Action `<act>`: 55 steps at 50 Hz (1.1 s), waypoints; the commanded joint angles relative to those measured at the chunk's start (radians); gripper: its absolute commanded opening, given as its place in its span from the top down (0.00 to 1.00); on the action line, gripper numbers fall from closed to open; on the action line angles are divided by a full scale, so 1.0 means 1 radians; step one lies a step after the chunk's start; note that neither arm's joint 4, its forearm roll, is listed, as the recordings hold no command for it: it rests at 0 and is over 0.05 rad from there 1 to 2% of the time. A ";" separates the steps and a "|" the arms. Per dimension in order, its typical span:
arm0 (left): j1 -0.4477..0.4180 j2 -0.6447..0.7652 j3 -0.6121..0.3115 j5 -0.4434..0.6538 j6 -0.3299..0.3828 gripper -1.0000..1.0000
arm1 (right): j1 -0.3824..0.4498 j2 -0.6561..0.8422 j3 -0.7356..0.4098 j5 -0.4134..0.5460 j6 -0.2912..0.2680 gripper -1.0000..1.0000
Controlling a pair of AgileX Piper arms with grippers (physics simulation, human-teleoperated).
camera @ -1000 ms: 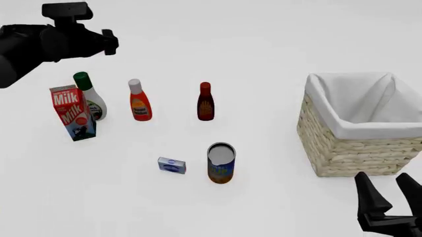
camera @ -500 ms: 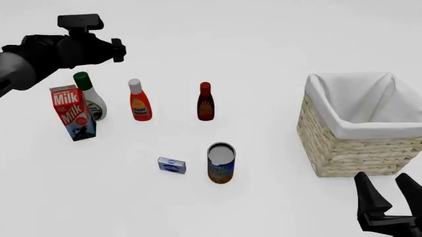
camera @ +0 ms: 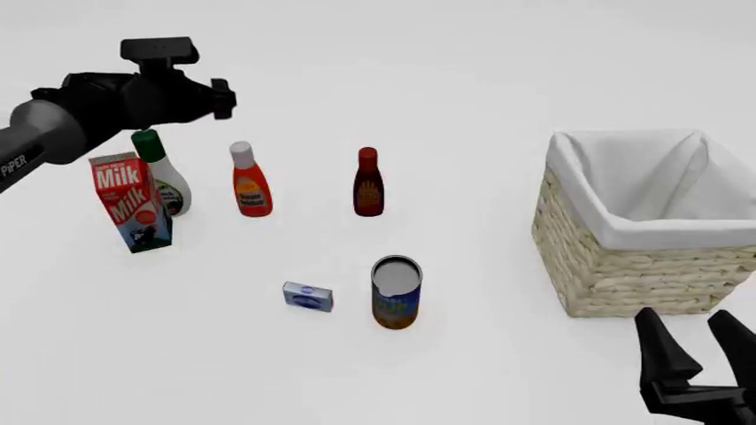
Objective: Pick the ketchup and place it in the basket.
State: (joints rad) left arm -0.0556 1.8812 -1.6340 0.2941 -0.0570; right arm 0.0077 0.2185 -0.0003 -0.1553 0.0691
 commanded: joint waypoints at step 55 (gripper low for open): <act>-0.024 0.104 -0.014 -0.048 0.018 0.00 | -0.004 -0.019 0.000 0.016 0.019 0.00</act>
State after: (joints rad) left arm -0.0734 1.9701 -1.6476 0.2502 -0.0403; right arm 0.0038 0.2054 -0.0002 -0.1437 0.0850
